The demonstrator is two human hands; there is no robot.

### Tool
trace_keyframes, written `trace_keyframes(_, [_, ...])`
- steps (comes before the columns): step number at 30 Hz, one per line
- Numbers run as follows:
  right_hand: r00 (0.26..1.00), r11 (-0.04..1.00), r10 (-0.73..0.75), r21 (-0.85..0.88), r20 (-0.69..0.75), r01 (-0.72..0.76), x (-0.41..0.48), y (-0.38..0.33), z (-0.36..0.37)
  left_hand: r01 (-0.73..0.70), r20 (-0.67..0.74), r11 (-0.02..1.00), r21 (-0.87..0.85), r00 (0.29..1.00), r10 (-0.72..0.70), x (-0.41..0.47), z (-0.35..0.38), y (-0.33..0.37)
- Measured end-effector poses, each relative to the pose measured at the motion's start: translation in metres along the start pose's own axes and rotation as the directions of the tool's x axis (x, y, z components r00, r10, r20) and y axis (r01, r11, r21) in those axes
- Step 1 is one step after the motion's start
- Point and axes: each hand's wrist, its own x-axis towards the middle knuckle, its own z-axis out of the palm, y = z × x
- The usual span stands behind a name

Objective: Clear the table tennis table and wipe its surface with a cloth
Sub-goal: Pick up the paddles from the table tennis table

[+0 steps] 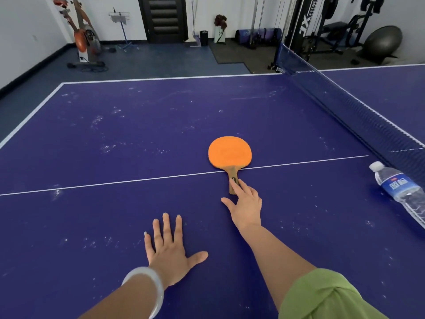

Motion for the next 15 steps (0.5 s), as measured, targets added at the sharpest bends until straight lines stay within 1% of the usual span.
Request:
trace_keyframes(3, [0.999, 0.999, 0.009, 0.048, -0.035, -0.008, -0.023, 0.009, -0.004, -0.002, 0.013, 1.000, -0.006, 1.000, 0.002, -0.003, -0.002, 0.000])
trace_keyframes(6, [0.991, 0.982, 0.092, 0.172, -0.097, -0.075, -0.031, 0.014, -0.009, -0.004, 0.014, 1.000, -0.012, 1.000, 0.004, -0.004, -0.002, 0.002])
trace_keyframes(9, [0.982, 0.977, 0.149, 0.170, -0.115, -0.128, -0.013, 0.008, -0.015, -0.004, 0.015, 1.000, -0.007, 1.000, 0.004, -0.003, -0.001, 0.001])
trace_keyframes(11, [0.976, 0.970, 0.193, 0.172, -0.102, -0.174, 0.000, 0.006, -0.016, -0.004, 0.012, 1.000, -0.005, 1.000, 0.004, -0.001, 0.000, 0.001])
trace_keyframes(14, [0.983, 0.984, 0.169, 0.068, -0.076, -0.164, 0.008, 0.008, -0.013, -0.006, 0.005, 1.000, -0.002, 1.000, 0.006, 0.000, 0.001, 0.001])
trace_keyframes(15, [0.985, 0.986, 0.155, 0.066, -0.077, -0.150, 0.007, 0.010, -0.012, -0.005, 0.004, 1.000, 0.000, 1.000, 0.005, 0.000, 0.002, 0.000])
